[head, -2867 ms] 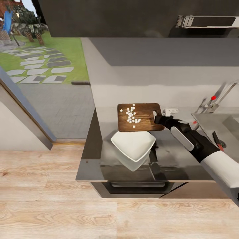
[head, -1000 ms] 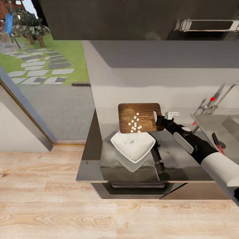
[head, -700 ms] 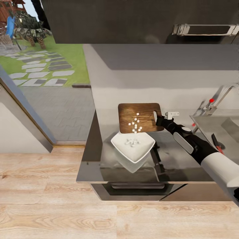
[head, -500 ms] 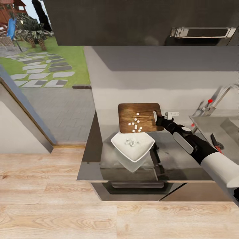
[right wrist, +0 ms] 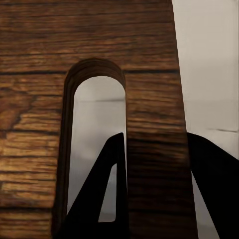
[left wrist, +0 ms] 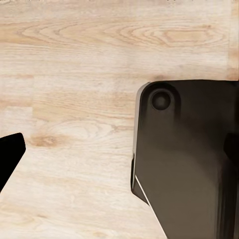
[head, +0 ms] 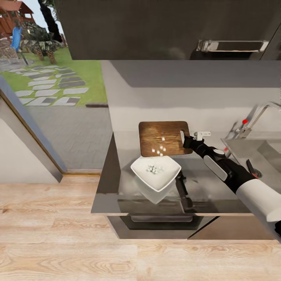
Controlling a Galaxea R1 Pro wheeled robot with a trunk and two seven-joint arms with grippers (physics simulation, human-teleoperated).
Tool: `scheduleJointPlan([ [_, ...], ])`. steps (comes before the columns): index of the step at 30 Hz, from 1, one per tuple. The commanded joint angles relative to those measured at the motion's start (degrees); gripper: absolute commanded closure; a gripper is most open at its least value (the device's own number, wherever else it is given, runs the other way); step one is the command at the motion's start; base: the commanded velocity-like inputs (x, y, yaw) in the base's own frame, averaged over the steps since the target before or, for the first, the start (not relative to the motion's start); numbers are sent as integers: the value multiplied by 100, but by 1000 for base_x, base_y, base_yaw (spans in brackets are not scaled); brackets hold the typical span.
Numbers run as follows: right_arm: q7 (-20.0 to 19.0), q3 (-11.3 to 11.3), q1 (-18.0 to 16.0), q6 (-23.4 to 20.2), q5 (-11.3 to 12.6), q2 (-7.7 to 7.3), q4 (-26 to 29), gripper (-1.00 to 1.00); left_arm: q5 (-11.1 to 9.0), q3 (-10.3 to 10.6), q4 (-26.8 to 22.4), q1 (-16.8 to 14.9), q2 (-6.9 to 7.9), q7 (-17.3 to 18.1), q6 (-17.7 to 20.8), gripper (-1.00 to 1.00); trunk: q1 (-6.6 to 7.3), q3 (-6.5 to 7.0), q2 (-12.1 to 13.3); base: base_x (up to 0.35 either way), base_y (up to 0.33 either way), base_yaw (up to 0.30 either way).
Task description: In the kitchen, take the Vidalia onion out of the sink, dice it on the chopping board with the paring knife, put the diced onion into the bowl on the countertop, then place both the paring knife and the chopping board into the sink.
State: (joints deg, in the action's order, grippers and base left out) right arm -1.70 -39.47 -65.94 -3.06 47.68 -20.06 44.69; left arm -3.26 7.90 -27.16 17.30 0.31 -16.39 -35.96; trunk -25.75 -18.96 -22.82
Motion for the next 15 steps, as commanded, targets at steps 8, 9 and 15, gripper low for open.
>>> scheduleJointPlan([
  [8, -8, -25, -7, -10, 48, -5, 5, 100, -34, 37, -9, 1, 5, -31, -8, -100, -4, 64, -10, -105, 0, 0],
  [9, -7, -26, -7, -10, 48, -6, 5, 100, -34, 37, -9, 1, 5, -31, -8, -100, -4, 73, -10, -24, 0, 0],
  [15, -6, -26, -7, -9, 48, 2, 5, 100, -34, 37, -9, 1, 5, -31, -8, -100, -4, 127, -10, -4, 0, 0],
])
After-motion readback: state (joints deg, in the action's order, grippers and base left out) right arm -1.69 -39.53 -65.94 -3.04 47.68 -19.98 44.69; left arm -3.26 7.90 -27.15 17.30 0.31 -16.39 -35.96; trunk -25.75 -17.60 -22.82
